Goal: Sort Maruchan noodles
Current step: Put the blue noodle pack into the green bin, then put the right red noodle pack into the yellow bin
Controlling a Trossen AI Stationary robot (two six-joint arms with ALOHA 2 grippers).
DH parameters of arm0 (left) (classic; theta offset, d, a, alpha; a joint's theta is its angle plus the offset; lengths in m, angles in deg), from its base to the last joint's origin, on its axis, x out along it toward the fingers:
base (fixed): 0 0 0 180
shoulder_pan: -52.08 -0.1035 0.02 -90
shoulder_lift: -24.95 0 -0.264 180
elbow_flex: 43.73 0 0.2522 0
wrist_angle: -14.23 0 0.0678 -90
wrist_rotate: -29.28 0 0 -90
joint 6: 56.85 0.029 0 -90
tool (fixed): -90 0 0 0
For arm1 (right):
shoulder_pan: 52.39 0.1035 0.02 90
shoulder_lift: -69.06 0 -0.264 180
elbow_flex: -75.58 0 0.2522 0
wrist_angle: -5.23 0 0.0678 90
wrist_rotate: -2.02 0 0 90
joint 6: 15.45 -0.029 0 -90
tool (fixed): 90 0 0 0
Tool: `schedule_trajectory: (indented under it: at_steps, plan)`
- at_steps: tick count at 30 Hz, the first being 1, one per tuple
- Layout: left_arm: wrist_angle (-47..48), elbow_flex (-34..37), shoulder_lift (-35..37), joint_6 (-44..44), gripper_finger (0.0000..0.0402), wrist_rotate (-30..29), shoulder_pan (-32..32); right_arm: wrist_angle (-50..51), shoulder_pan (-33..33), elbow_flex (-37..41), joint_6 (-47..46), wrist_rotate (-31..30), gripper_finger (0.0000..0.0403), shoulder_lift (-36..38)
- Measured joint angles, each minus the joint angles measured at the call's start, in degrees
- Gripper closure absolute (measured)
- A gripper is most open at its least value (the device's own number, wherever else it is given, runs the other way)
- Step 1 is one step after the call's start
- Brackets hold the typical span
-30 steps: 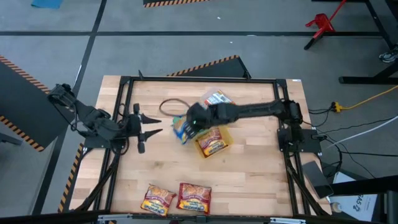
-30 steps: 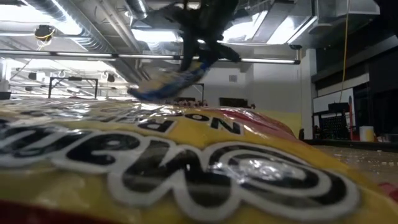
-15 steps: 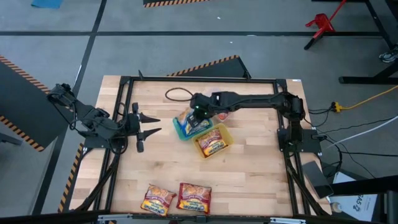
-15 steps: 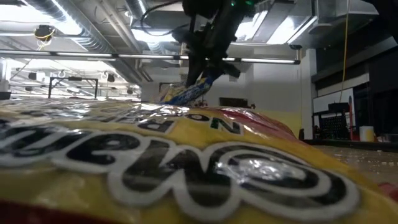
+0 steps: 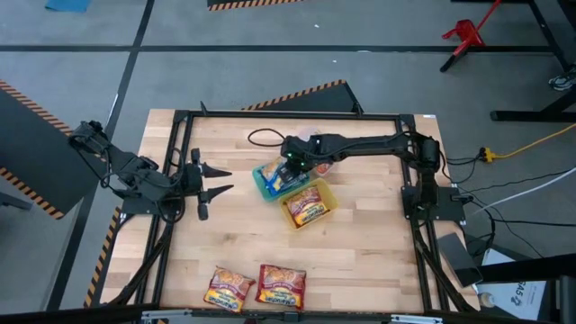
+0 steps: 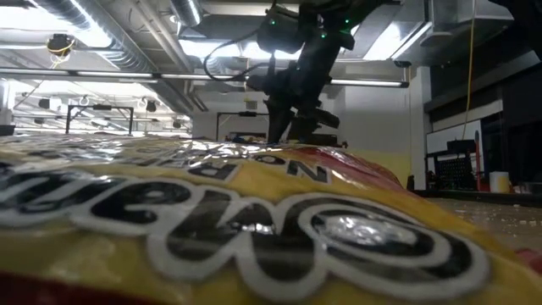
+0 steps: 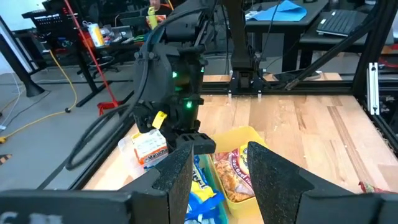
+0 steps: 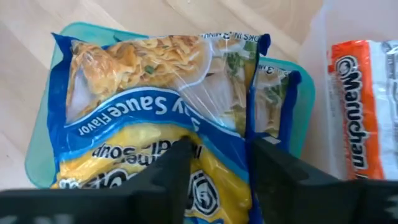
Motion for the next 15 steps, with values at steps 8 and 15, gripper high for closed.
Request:
schedule_trajectory:
  at_steps: [8, 15]
  plan:
    - [1.79, 0.00, 0.02, -3.51, 0.0255, 1.90, 0.00, 9.56, 0.11, -4.78, 6.03, -1.08, 0.0146, 2.71]
    - [3.89, 0.02, -1.47, -9.97, 0.0255, 16.62, 0.00, 25.26, 2.11, -7.94, 6.26, 4.82, 0.0099, 7.84]
